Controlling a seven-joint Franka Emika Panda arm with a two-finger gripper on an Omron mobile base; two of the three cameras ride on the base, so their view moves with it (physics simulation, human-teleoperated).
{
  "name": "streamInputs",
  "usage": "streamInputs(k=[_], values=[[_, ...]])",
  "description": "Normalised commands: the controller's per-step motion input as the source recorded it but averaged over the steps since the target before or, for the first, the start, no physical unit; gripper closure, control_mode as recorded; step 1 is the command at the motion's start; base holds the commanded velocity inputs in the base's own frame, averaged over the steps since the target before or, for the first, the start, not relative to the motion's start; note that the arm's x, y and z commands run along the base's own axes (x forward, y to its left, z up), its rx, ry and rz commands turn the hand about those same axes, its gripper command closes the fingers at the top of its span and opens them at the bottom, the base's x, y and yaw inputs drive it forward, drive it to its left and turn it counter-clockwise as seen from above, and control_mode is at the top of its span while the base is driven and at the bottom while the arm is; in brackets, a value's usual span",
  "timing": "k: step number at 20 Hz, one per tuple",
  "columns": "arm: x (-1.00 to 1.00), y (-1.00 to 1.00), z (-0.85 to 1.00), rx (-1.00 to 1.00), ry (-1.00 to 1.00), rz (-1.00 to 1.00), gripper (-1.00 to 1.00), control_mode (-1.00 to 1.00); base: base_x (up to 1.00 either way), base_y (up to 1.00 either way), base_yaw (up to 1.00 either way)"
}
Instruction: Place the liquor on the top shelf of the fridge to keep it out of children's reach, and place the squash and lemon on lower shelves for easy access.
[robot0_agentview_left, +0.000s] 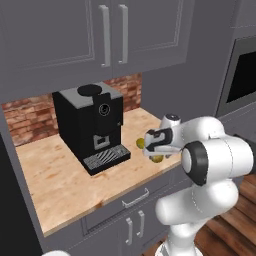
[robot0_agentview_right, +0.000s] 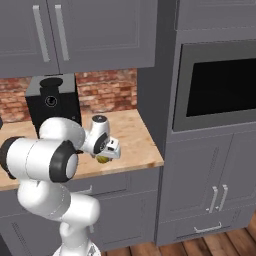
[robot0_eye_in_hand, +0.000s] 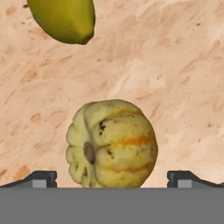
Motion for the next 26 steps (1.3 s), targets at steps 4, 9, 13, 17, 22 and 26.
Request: streamInputs(k=[4,9,13,17,22,26], values=[[0.23,0.02,-0.16,0.00,0.00,0.00,-1.00,-1.00,0.00,0.00,0.00],[0.21,0.00,-0.16,0.00,0.00,0.00,-1.00,-1.00,0.00,0.00,0.00],[0.14,0.00,-0.24,0.00,0.00,0.00,-1.00,-1.00,0.00,0.00,0.00],[0.04,0.00,-0.34,0.00,0.00,0.00,1.00,-1.00,0.00,0.00,0.00],[-0.10,0.00,-0.51,0.00,0.07,0.00,1.00,-1.00,0.00,0.00,0.00],[-0.35,0.00,-0.55,-0.01,0.05,0.00,1.00,-1.00,0.00,0.00,0.00]])
